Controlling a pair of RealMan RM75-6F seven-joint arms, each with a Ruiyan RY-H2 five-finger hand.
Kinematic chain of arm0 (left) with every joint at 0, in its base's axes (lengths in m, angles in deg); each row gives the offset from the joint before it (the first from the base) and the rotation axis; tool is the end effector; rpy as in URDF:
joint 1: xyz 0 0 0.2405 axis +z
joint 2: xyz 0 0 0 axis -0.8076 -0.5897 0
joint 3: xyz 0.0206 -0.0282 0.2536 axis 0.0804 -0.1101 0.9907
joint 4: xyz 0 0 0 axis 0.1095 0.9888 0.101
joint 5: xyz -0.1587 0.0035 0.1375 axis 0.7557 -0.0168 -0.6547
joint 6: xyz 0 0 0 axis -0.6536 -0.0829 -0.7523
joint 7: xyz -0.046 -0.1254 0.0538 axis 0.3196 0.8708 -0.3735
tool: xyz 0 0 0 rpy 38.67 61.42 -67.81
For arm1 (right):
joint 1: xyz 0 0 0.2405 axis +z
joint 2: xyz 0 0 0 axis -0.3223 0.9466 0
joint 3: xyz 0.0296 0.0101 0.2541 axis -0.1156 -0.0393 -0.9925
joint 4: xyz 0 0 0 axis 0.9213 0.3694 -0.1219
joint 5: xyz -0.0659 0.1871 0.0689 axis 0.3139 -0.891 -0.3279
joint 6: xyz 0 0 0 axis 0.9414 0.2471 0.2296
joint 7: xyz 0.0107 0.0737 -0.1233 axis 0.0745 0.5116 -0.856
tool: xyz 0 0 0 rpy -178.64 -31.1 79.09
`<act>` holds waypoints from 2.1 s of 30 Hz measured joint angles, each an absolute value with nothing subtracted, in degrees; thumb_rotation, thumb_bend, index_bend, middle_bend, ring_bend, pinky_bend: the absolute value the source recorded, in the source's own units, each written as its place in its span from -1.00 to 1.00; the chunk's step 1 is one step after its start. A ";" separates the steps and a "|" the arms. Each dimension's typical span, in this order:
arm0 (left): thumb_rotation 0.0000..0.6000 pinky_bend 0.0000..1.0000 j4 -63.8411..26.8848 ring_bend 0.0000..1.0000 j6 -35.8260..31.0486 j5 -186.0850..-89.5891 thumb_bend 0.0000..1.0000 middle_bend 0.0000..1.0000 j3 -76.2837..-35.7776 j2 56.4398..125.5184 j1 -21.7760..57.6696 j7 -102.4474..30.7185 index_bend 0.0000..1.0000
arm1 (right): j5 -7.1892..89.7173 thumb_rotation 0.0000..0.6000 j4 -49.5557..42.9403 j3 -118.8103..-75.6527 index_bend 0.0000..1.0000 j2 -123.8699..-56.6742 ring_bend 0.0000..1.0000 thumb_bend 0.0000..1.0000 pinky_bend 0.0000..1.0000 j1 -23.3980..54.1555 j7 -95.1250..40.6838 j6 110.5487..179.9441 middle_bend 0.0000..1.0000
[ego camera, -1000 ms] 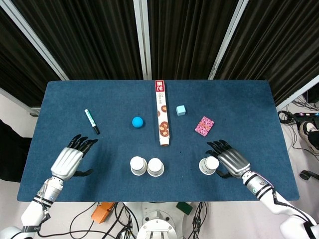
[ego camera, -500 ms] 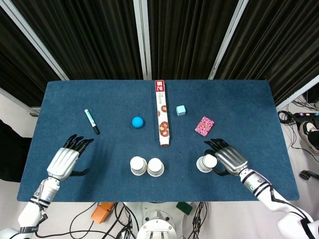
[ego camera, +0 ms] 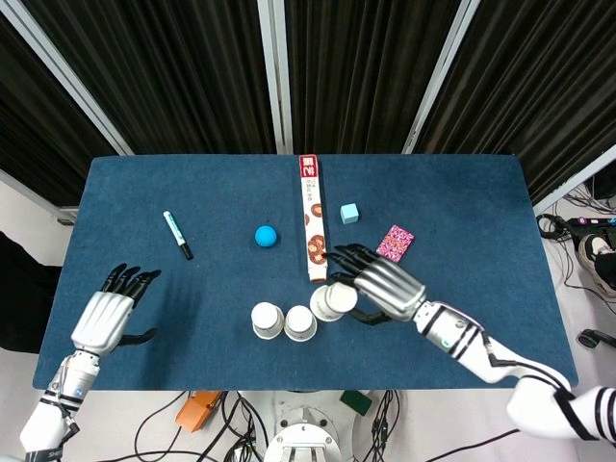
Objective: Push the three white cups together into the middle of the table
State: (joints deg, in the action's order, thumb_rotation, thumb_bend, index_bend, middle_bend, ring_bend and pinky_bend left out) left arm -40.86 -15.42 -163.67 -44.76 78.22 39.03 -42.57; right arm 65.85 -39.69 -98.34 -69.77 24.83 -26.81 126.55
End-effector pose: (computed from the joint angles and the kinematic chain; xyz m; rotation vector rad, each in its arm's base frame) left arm -0.2689 0.2028 0.0878 -1.6643 -0.9618 -0.9090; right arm -0.0760 -0.2907 0.0719 2.2724 -0.9046 1.1523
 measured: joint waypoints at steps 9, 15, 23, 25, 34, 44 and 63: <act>1.00 -1.00 -39.02 -0.82 -15.36 -163.47 -0.68 -0.68 -45.30 78.91 39.75 -40.05 -0.81 | 54.18 1.00 -38.27 -101.44 -0.13 -78.41 -0.91 0.07 -0.75 35.49 -37.25 119.13 -0.75; 1.00 -1.00 -38.05 -0.82 -15.32 -163.35 -0.68 -0.68 -45.43 79.14 40.31 -38.90 -0.81 | 47.26 1.00 -36.69 -101.14 -0.15 -81.88 -0.91 0.07 -0.75 39.56 -43.62 117.70 -0.75; 1.00 -1.00 -37.45 -0.82 -15.60 -163.36 -0.68 -0.68 -45.43 79.22 41.12 -38.23 -0.81 | 42.19 1.00 -36.31 -99.58 -0.24 -83.88 -0.91 0.07 -0.75 42.92 -48.22 118.78 -0.75; 1.00 -1.00 -37.44 -0.82 -15.62 -163.40 -0.68 -0.68 -45.43 79.22 41.27 -38.21 -0.81 | 41.38 1.00 -36.48 -99.15 -0.28 -83.91 -0.91 0.07 -0.75 43.35 -48.99 119.17 -0.75; 1.00 -1.00 -37.25 -0.82 -16.05 -163.79 -0.68 -0.68 -45.53 79.32 41.87 -37.88 -0.81 | 39.65 1.00 -37.69 -97.41 -0.58 -83.81 -0.91 0.07 -0.76 44.25 -50.78 121.58 -0.75; 1.00 -1.00 -37.43 -0.82 -16.77 -163.60 -0.68 -0.68 -46.44 77.76 42.14 -37.87 -0.81 | 43.28 1.00 -41.49 -96.08 -0.75 -77.57 -0.91 0.07 -0.76 39.40 -49.42 128.53 -0.75; 1.00 -1.00 -35.18 -0.83 -25.19 -161.21 -0.68 -0.68 -47.85 73.66 48.69 -34.67 -0.81 | 62.15 1.00 -27.64 -80.14 -1.00 -66.31 -1.00 -0.24 -0.95 -2.07 -24.73 171.02 -0.93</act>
State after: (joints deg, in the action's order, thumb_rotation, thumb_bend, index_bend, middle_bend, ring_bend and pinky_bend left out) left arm -35.18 -25.19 -161.21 -47.85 73.66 48.69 -34.67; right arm 62.15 -27.64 -80.14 -66.31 -2.07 -24.73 171.02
